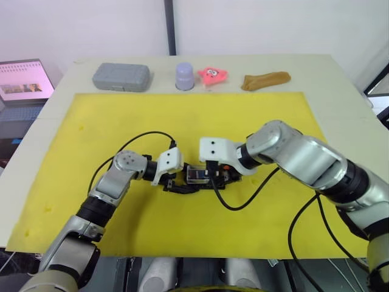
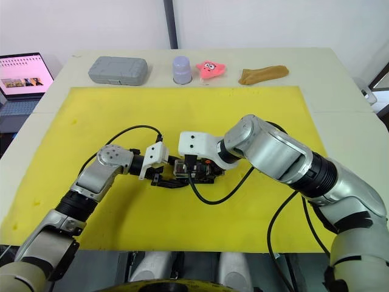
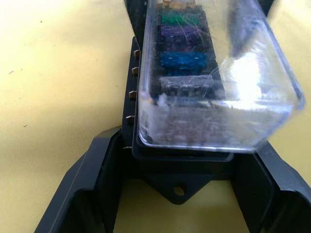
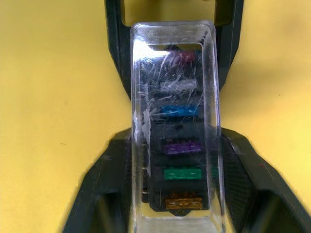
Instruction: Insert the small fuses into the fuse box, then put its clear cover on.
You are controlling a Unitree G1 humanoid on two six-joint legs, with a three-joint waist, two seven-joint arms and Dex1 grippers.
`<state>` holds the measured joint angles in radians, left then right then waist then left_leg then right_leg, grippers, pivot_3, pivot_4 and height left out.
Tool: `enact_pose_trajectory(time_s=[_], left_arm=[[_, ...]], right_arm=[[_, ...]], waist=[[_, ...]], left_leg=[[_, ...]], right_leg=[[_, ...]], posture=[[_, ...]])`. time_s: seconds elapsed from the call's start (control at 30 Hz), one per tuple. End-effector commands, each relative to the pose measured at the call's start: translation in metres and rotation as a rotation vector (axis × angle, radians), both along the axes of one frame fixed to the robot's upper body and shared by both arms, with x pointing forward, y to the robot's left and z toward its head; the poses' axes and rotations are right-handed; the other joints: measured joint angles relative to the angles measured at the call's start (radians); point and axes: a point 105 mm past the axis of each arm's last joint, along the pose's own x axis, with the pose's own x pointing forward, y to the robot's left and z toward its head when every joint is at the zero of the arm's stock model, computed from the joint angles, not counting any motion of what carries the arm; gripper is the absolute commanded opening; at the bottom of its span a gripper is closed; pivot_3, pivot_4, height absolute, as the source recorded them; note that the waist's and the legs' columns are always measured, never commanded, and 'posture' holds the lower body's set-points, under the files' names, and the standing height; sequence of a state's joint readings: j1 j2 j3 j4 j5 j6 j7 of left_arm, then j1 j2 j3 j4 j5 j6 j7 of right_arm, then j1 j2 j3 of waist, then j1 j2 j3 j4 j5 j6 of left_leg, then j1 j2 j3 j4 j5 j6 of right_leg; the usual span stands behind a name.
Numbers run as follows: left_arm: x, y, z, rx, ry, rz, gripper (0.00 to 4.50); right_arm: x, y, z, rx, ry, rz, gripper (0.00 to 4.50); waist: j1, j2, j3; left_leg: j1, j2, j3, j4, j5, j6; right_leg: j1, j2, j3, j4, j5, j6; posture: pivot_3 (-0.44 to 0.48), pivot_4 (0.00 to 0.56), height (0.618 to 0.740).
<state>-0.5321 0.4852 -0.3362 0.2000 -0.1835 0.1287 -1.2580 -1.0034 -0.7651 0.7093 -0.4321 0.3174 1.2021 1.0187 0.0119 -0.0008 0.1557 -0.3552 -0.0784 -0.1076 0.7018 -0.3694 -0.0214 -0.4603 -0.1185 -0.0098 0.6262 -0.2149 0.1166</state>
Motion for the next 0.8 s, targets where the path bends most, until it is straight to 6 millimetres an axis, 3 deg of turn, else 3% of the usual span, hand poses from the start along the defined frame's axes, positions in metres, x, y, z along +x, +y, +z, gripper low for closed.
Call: enact_pose_trajectory(time_s=[0.03,0.8], left_arm=[[-0.001,-0.003,-0.001,0.005,-0.004,-0.003,2.55],[-0.002,-0.003,-0.001,0.004,0.001,-0.004,2.55]], right_arm=[[0.000,0.000,-0.001,-0.012,0.003,-0.003,3.61],[0.013,0.001,0.026,0.038,-0.050,-0.024,3.61]], waist=[[0.000,0.000,0.000],[0.000,0.000,0.000]], left_leg=[[0.000,0.000,0.000,0.000,0.000,0.000],[-0.001,0.000,0.000,0.000,0.000,0.000]], right_leg=[[0.000,0.000,0.000,0.000,0.000,0.000],[-0.001,0.000,0.000,0.000,0.000,0.000]], posture=[[0.000,0.150,0.740],[0.000,0.150,0.740]])
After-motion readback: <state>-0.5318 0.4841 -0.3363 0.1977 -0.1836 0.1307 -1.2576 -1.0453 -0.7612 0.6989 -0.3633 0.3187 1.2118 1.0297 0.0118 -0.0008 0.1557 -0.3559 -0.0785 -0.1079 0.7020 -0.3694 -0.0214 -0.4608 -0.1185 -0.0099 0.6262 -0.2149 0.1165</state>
